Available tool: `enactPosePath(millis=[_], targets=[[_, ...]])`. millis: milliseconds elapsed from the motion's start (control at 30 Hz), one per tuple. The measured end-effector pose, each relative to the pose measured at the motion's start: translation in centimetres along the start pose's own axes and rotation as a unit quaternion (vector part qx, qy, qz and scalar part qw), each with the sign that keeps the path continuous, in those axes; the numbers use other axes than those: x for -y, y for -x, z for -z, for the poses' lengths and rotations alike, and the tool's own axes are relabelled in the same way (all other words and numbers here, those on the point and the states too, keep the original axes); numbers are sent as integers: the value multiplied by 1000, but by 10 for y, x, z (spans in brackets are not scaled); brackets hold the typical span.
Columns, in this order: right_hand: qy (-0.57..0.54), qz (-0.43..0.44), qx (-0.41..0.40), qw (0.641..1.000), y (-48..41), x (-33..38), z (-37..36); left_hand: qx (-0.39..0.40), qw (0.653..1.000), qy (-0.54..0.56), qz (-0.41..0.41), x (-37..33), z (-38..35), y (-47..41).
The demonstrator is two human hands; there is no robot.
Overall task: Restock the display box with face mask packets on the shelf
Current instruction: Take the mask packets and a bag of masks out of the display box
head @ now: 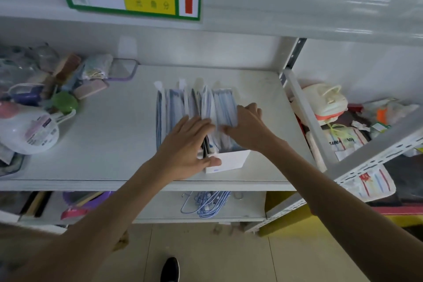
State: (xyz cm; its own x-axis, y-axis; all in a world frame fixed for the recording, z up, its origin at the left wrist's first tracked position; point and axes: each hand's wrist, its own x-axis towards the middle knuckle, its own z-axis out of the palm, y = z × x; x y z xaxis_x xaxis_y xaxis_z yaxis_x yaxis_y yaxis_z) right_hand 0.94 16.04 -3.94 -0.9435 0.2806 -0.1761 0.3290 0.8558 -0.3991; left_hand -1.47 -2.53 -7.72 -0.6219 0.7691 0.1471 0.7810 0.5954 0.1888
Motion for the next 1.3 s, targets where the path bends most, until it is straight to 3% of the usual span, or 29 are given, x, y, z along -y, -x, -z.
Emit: enactPosePath(millis=[133, 467, 600, 700, 900, 1000, 1167, 1300], targets=[[1, -1, -3, 1000, 4, -2, 4, -8, 1000, -14, 1, -1, 0, -1], [31, 94, -15, 995, 0, -3, 7, 7, 1000, -5, -2, -1, -2, -2], [-37, 89, -18, 995, -10, -5, 8, -15, 999, 47, 15, -2, -1, 1], [-94, 53, 0, 994, -12, 2, 14, -17, 996, 76, 50, -7, 6, 2], [21, -4, 78, 997, -17, 20, 23, -68, 984, 28, 162, -4, 9, 4], [20, -32, 139, 990, -19, 34, 24, -39, 974, 53, 216, -6, 5, 12], [-84, -134, 133, 979, -34, 38, 10, -45, 982, 13, 184, -17, -3, 8], [-5, -137, 127, 982, -36, 41, -2, -37, 982, -32, 181, -18, -5, 6]])
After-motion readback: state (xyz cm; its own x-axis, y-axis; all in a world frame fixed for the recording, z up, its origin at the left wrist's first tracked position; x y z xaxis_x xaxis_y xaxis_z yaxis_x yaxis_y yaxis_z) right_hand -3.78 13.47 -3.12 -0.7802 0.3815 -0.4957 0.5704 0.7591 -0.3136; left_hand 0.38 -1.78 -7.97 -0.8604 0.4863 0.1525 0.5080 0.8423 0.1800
